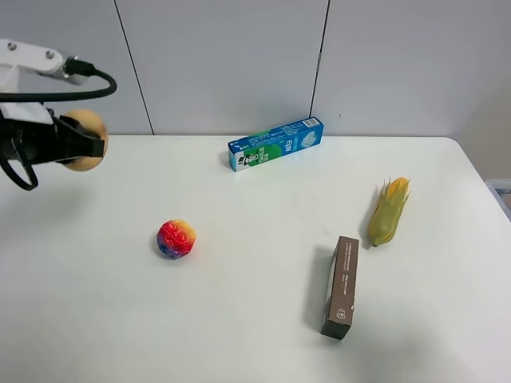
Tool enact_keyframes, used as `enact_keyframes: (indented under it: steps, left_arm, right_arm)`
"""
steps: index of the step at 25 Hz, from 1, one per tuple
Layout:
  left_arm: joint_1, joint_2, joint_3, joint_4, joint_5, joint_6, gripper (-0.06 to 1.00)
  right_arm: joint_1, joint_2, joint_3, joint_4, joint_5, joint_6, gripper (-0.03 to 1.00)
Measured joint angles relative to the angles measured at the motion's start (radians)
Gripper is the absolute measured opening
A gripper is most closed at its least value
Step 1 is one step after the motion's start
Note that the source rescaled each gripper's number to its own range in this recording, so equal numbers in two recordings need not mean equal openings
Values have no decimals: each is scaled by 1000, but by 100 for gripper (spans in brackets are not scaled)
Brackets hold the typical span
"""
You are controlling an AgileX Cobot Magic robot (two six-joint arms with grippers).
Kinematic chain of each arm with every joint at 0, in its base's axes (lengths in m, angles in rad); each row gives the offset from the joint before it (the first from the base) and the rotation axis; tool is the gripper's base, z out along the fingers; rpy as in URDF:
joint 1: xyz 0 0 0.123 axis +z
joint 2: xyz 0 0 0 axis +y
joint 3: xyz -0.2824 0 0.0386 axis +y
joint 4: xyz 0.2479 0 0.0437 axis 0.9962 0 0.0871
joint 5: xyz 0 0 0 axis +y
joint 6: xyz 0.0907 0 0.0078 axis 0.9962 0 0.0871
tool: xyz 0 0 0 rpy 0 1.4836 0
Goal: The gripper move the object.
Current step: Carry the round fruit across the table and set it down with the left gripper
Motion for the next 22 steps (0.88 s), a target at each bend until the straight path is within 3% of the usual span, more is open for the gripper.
enact_keyframes:
  steps: [12,17,22]
  left_arm:
    - [-279,407,-370,26,-4,-2,0]
    - [-336,618,-493,26,-12,-2,0]
    - [-369,762,-528,26,-18,-2,0]
  right_arm:
    - [0,0,0,0,0,0,100]
    - [0,0,0,0,0,0,100]
    - [0,0,0,0,0,0,100]
